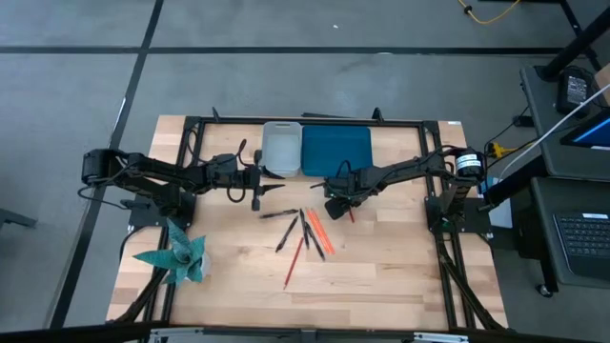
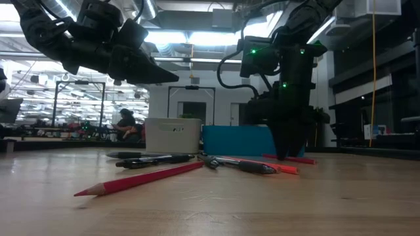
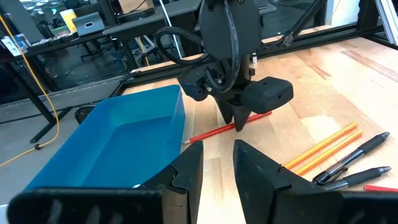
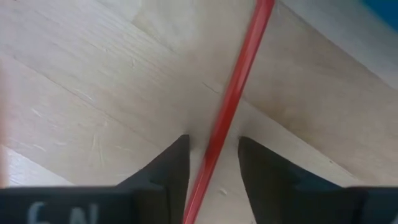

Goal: Sort pens & pencils
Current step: Put the top red pencil into the blue bin

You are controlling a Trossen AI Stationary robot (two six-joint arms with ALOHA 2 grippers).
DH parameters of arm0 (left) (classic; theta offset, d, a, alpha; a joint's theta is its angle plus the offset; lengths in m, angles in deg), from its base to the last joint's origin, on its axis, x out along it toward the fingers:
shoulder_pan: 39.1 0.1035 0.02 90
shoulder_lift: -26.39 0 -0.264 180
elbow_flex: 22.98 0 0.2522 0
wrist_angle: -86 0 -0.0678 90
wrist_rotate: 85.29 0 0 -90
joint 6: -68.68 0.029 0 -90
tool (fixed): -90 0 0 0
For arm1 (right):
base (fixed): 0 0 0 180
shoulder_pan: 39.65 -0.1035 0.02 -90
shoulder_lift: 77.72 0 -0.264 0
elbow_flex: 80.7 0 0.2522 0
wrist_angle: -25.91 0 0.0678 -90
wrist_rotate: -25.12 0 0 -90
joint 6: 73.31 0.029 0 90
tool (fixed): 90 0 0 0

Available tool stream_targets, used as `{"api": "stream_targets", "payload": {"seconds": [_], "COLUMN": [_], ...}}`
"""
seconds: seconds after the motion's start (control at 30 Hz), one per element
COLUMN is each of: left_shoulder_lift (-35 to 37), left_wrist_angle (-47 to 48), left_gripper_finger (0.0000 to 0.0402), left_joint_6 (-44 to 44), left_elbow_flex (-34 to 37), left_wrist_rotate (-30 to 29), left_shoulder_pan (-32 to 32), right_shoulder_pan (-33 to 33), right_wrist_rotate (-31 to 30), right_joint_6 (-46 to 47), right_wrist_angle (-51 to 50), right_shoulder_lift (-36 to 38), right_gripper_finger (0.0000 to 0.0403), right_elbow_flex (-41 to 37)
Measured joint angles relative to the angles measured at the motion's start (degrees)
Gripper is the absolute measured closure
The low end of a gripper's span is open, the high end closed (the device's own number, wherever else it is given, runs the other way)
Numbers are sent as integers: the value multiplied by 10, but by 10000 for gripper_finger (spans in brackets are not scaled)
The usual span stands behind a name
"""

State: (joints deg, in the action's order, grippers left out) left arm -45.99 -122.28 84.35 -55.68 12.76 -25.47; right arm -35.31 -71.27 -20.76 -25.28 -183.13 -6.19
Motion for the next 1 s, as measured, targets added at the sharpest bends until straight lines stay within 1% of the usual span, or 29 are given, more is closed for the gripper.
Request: {"api": "stream_targets", "payload": {"seconds": [0.23, 0.47, 0.63, 1.0], "left_shoulder_lift": [0, 0, 0, 0], "left_wrist_angle": [0, 0, 0, 1], "left_gripper_finger": [319, 319, 319, 319], "left_joint_6": [0, 0, 0, -1], "left_elbow_flex": [0, 0, 0, 0], "left_wrist_rotate": [0, 0, 0, 0], "left_shoulder_pan": [0, 0, 0, 0], "right_shoulder_pan": [1, 1, 1, 1], "right_wrist_rotate": [4, 11, 27, 32], "right_joint_6": [-3, -5, -8, -23], "right_wrist_angle": [2, 3, 2, 2], "right_shoulder_lift": [0, 0, 1, 2], "right_gripper_finger": [326, 363, 376, 378], "right_elbow_flex": [0, 0, 1, 1]}}
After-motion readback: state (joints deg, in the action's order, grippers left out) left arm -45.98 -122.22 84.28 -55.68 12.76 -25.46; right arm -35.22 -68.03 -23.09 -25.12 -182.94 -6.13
